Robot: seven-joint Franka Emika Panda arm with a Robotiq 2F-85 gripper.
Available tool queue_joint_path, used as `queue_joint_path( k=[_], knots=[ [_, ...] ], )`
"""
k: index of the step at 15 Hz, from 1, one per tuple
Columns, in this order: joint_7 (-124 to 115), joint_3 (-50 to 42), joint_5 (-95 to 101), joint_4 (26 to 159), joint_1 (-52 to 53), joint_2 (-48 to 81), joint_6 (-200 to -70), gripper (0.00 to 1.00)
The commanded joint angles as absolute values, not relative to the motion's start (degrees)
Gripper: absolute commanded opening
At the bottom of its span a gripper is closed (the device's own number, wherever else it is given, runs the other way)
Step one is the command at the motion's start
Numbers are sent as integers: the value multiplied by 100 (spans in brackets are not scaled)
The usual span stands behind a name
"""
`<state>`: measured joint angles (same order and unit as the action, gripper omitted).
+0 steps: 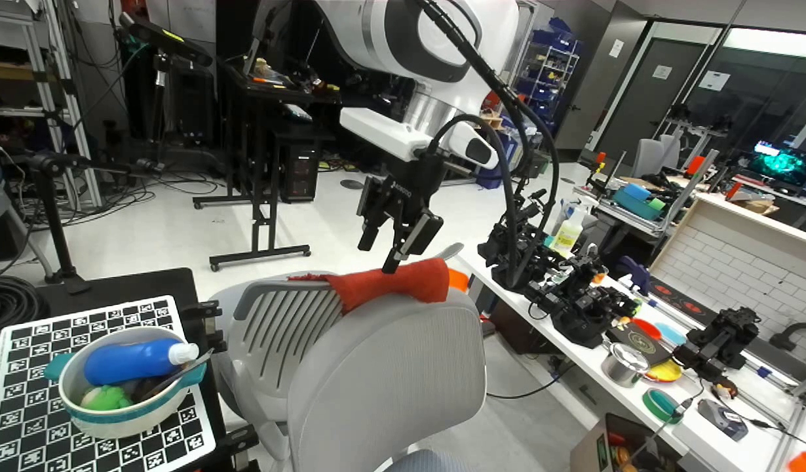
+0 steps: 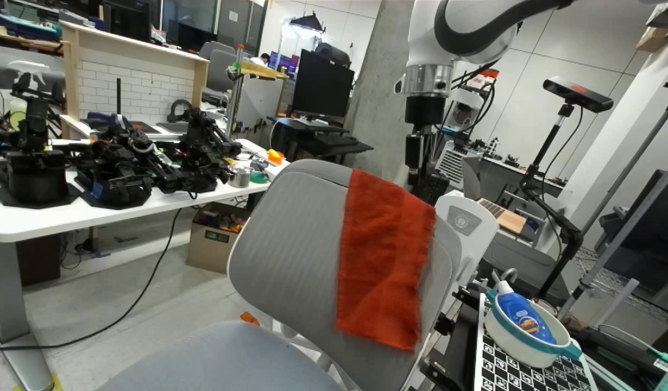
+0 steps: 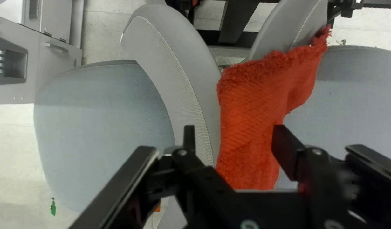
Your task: Shift the orange towel to the chair on the right, then back to the one on the left
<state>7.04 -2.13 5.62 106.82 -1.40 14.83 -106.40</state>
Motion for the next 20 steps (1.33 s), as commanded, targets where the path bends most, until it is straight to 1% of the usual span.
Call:
queue_joint_path(
  k=[1,2,3,5,6,9,10,11,12,13,17,18,19,20],
  knots=[
    [785,-199,720,10847,-165,1383,-10647,31],
    [783,-199,741,10886,-161,1401,-10685,38],
    [778,-198,757,10920,-158,1415,-10698,37],
    [763,-197,819,10984,-151,1468,-10721,53],
    [761,-196,845,11006,-149,1489,-10726,65],
    [760,-192,904,11017,-149,1568,-10727,81],
    [755,-191,909,11005,-148,1598,-10720,77],
    [752,-189,907,10980,-146,1631,-10714,48],
    [750,-186,902,10975,-143,1646,-10712,52],
    [745,-183,895,10967,-140,1665,-10708,50],
    [741,-149,893,10957,-113,1678,-10666,18],
    [745,-136,897,10964,-103,1666,-10664,12],
    [744,-127,900,10971,-92,1657,-10665,3],
    [743,-125,910,10981,-87,1643,-10668,1]
  ],
)
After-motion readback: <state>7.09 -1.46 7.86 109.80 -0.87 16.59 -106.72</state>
